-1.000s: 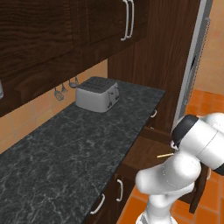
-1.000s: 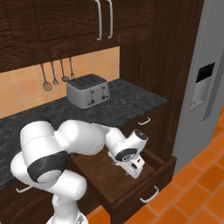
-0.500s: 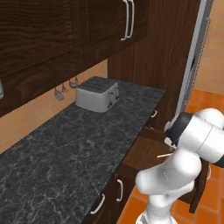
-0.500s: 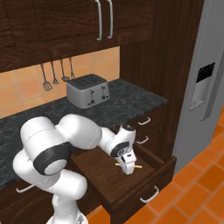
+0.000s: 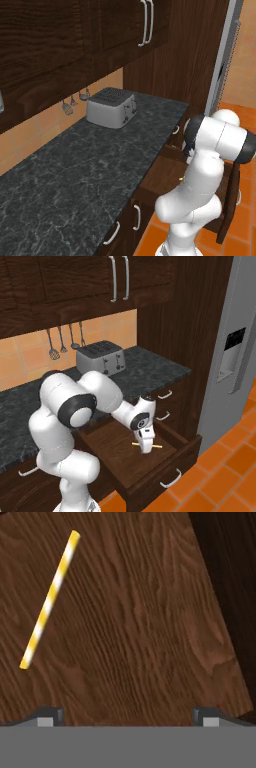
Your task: Take a straw from the drawer in front and place it inside the glass cup on the dining counter.
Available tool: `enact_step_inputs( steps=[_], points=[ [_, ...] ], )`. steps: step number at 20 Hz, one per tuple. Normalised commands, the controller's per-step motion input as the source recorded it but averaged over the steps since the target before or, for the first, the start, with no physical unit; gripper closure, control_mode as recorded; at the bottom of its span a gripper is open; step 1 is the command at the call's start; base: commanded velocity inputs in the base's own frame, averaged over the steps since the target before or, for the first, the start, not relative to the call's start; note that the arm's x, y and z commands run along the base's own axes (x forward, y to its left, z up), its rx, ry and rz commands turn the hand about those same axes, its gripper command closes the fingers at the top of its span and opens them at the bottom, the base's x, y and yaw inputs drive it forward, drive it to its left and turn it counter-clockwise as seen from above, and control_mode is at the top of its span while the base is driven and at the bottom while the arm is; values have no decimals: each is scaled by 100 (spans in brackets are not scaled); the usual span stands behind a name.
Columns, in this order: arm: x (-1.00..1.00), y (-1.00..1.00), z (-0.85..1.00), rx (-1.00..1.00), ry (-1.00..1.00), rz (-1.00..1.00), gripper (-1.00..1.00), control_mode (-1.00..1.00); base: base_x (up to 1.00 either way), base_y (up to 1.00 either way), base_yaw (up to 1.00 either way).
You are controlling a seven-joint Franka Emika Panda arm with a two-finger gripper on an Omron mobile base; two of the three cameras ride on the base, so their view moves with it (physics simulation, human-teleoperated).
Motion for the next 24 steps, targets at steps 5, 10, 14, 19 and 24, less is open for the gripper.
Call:
enact_step_inputs(
  steps=[5, 10, 14, 19, 24],
  points=[
    [17, -15, -22, 0, 3, -12, -100, -100, 0, 0, 0],
    [11, -3, -27, 0, -1, -9, -100, -100, 0, 0, 0],
    [22, -1, -22, 0, 0, -11, -100, -100, 0, 0, 0],
    [22, -1, -15, 0, 0, -6, -100, -100, 0, 0, 0],
    [16, -6, -27, 0, 0, -3, -100, -100, 0, 0, 0]
  ],
)
